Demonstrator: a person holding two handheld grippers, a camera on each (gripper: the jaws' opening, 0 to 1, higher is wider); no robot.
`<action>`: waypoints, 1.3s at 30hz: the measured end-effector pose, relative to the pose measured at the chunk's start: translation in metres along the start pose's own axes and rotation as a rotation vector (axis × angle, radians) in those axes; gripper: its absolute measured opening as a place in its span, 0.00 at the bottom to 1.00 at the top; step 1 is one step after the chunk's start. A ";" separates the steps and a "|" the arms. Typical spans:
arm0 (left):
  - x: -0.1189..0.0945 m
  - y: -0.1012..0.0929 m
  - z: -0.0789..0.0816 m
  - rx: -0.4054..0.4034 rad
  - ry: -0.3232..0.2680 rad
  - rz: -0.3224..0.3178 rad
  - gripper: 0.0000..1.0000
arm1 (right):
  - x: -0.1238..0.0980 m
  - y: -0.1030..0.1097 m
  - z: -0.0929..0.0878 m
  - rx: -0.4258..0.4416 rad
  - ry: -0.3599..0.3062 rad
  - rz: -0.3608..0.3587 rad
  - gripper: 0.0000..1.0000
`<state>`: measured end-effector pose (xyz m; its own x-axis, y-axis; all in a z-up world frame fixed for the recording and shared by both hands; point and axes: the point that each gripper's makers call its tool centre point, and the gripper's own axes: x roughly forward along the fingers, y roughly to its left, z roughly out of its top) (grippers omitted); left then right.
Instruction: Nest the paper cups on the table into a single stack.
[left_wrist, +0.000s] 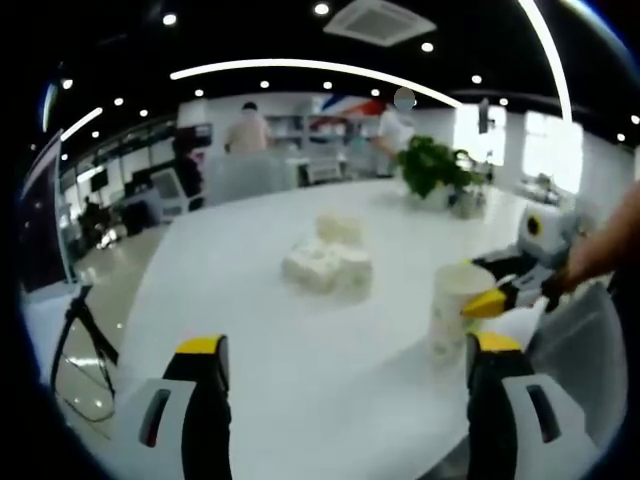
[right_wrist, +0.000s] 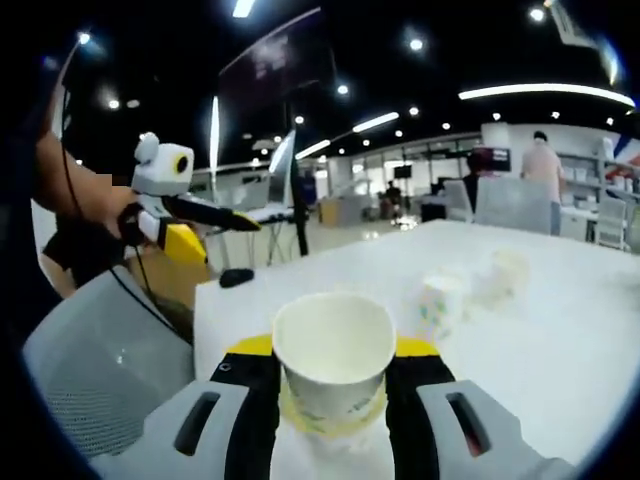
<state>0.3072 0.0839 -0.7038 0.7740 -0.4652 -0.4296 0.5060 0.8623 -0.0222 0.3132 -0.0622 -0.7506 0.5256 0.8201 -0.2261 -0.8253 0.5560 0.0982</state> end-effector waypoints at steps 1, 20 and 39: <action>0.000 0.000 0.000 -0.001 0.000 0.000 0.97 | 0.000 0.000 -0.001 0.001 0.003 -0.002 0.38; -0.004 -0.003 0.004 -0.002 -0.016 0.005 0.97 | 0.003 0.001 -0.008 -0.024 0.042 -0.026 0.45; -0.005 0.000 0.024 0.039 -0.068 -0.025 0.99 | -0.033 -0.042 0.059 0.018 0.010 -0.086 0.83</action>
<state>0.3128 0.0818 -0.6797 0.7846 -0.4998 -0.3669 0.5386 0.8426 0.0039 0.3427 -0.1042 -0.6902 0.5919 0.7682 -0.2442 -0.7736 0.6264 0.0954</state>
